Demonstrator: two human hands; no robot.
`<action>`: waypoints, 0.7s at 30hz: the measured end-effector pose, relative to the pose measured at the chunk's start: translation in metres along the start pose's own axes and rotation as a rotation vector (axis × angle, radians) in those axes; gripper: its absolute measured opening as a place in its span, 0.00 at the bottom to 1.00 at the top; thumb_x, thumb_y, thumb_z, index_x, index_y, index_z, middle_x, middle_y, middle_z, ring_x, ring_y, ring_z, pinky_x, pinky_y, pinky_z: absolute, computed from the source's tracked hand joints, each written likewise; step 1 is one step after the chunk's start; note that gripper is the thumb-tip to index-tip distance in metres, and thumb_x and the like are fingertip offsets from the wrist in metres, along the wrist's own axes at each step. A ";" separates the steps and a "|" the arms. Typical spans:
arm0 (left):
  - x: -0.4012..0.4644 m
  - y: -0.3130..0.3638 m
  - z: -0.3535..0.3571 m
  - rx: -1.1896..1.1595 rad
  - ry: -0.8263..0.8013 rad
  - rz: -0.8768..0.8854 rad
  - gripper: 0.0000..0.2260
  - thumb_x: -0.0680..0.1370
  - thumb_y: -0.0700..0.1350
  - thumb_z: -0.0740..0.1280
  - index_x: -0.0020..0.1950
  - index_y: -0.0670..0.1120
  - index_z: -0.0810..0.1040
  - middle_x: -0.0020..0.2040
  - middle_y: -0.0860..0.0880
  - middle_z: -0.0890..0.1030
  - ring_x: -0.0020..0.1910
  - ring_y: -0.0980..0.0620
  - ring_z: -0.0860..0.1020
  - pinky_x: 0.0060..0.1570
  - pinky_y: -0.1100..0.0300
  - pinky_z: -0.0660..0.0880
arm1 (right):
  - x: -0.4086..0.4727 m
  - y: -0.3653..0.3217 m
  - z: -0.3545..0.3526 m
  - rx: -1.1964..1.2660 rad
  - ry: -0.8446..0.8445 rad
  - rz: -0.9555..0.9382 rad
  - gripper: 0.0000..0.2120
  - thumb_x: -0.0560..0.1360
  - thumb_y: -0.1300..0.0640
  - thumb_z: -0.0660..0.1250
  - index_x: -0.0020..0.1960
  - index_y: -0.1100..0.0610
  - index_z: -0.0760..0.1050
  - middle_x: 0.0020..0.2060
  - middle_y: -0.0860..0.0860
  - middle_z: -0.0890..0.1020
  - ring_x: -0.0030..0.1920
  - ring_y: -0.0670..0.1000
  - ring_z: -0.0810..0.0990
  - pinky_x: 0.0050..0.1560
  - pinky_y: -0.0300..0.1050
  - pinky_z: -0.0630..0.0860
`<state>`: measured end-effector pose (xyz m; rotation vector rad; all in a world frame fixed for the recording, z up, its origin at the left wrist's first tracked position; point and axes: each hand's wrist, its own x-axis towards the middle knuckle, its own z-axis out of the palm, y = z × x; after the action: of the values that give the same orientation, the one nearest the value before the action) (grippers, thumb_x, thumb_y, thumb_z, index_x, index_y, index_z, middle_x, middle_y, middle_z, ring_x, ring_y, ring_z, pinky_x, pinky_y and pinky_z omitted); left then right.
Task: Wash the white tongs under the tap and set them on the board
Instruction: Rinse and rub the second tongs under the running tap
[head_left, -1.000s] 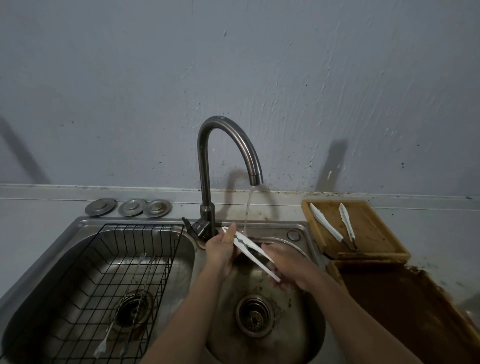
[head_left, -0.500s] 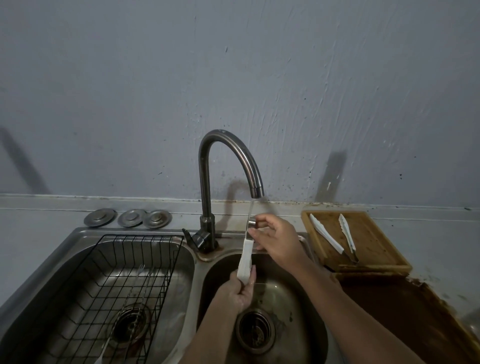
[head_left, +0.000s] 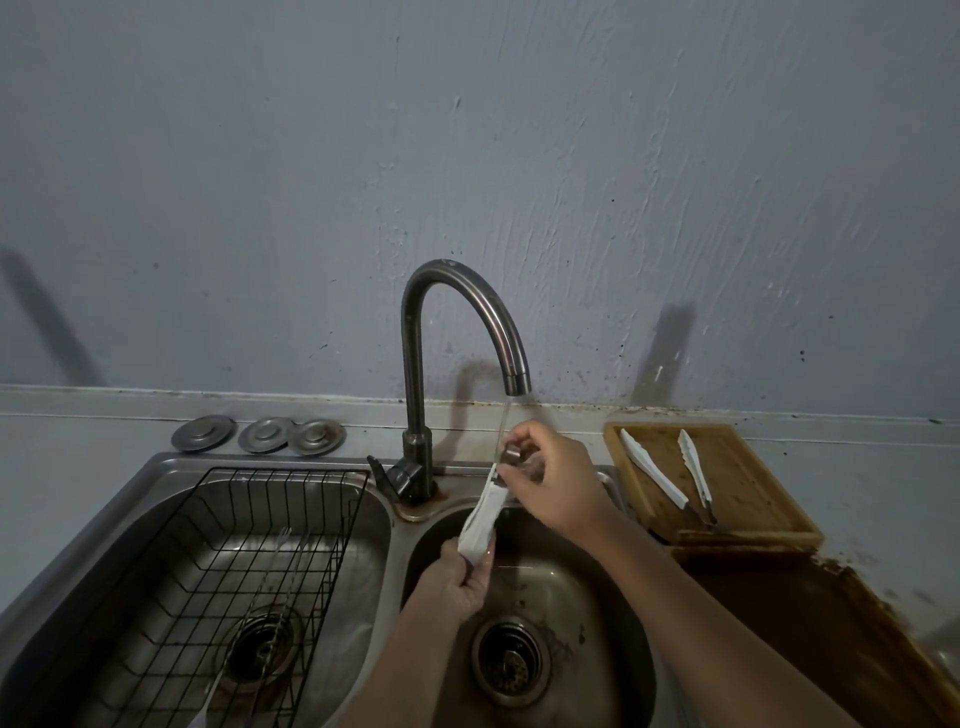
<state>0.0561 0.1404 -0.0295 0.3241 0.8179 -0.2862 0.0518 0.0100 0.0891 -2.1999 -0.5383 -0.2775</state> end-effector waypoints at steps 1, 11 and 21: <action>0.001 0.006 -0.002 0.082 0.013 0.052 0.17 0.81 0.43 0.60 0.64 0.32 0.70 0.41 0.35 0.76 0.23 0.42 0.80 0.14 0.58 0.73 | -0.002 -0.001 -0.004 -0.138 -0.039 -0.063 0.09 0.74 0.57 0.66 0.54 0.53 0.73 0.47 0.47 0.78 0.48 0.44 0.76 0.51 0.38 0.76; -0.022 0.042 0.004 0.668 0.052 0.268 0.10 0.80 0.41 0.60 0.57 0.35 0.72 0.44 0.37 0.78 0.39 0.43 0.78 0.19 0.59 0.77 | -0.012 0.013 0.045 -0.998 -0.414 -0.070 0.24 0.79 0.41 0.52 0.59 0.60 0.70 0.53 0.57 0.80 0.50 0.57 0.79 0.40 0.48 0.68; -0.022 0.070 0.004 1.261 0.292 0.924 0.17 0.80 0.47 0.57 0.56 0.33 0.72 0.51 0.37 0.78 0.55 0.36 0.77 0.52 0.51 0.75 | -0.016 0.022 0.048 0.189 -0.317 0.672 0.24 0.81 0.46 0.45 0.43 0.60 0.73 0.34 0.55 0.75 0.30 0.51 0.72 0.33 0.45 0.73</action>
<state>0.0708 0.2055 0.0017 1.8933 0.5943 0.1704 0.0489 0.0306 0.0379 -2.1112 0.0337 0.4635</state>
